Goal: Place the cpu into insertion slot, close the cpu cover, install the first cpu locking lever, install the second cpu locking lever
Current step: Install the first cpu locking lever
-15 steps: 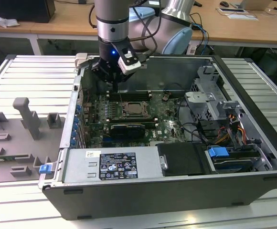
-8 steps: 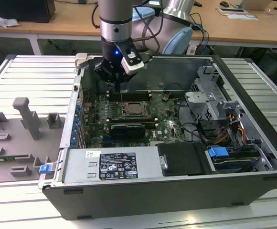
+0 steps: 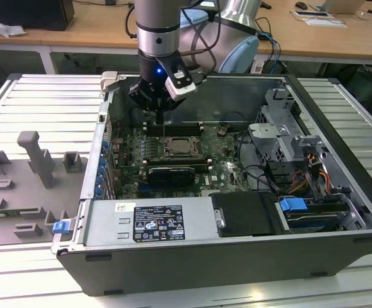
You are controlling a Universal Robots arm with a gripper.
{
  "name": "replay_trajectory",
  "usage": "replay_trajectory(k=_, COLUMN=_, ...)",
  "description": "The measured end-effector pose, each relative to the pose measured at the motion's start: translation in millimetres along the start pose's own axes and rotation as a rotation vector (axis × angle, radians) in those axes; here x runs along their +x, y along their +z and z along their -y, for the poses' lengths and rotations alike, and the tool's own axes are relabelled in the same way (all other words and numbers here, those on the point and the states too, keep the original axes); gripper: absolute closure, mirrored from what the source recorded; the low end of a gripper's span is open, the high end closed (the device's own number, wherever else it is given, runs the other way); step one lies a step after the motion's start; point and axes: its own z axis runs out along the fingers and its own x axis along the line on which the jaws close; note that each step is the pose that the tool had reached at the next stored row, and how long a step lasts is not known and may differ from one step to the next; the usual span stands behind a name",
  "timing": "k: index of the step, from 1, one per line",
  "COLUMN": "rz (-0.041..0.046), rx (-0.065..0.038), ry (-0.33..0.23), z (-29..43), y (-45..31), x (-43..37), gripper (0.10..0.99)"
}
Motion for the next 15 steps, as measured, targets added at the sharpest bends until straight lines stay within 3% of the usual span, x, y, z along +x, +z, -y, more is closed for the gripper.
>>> replay_trajectory(k=15, rz=0.0, rx=0.0, ry=0.0, z=0.0, y=0.1, x=-7.9, gripper=0.98)
